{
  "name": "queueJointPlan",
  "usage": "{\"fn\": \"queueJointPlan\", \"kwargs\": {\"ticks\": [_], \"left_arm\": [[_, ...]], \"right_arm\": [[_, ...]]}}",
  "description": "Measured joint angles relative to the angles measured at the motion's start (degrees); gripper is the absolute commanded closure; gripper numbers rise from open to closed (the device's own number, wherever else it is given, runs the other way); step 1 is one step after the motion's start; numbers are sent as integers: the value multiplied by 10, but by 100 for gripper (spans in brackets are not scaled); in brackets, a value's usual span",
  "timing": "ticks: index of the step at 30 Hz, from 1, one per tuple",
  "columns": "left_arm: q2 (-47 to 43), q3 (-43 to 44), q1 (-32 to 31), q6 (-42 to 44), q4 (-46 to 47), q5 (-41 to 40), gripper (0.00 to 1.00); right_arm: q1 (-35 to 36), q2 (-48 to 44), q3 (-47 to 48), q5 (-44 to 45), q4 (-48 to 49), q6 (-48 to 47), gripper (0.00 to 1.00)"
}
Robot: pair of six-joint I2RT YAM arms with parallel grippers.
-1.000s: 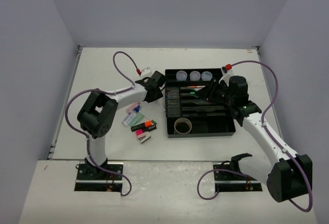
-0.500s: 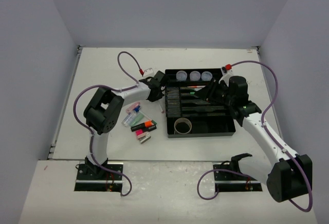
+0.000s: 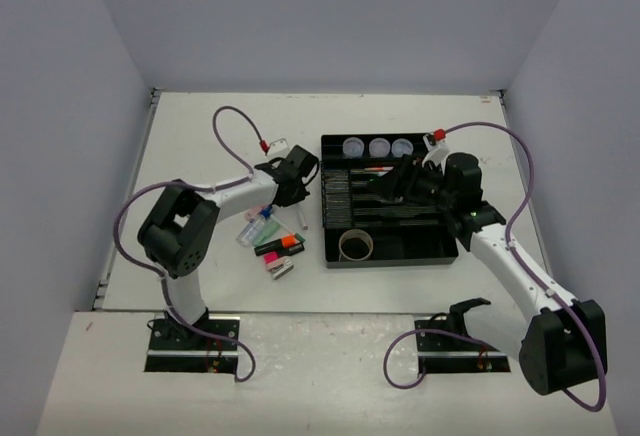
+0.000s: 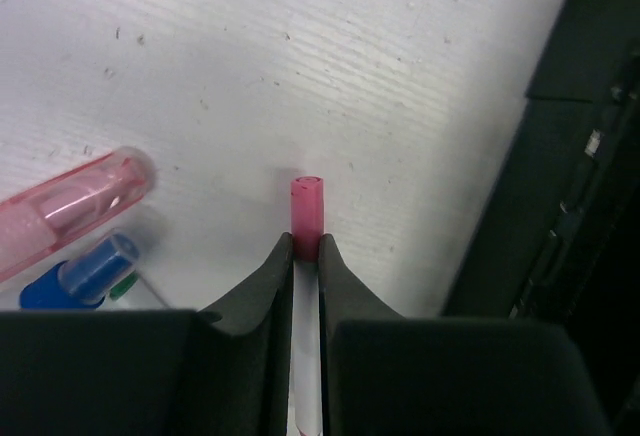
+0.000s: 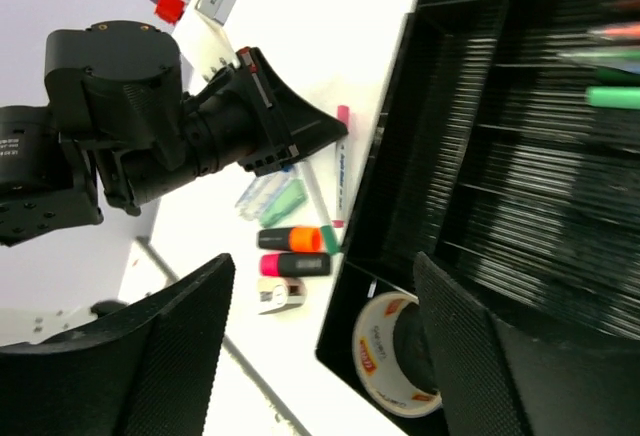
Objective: Sort the stationery into containers
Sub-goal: Pick up the pen from the center of the board.
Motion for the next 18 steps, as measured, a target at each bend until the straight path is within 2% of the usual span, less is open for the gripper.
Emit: {"fn": "queueJointPlan", "kwargs": {"ticks": [5, 10, 14, 18], "left_arm": [[-100, -24, -2, 6, 31, 8, 100], [-187, -61, -6, 14, 71, 40, 100], [-236, -105, -15, 30, 123, 100, 100], [-278, -155, -27, 41, 178, 177, 100]], "right_arm": [[9, 30, -9, -45, 52, 20, 27], [85, 76, -1, -49, 70, 31, 35], [160, 130, 33, -49, 77, 48, 38], [180, 175, 45, -49, 102, 67, 43]]}}
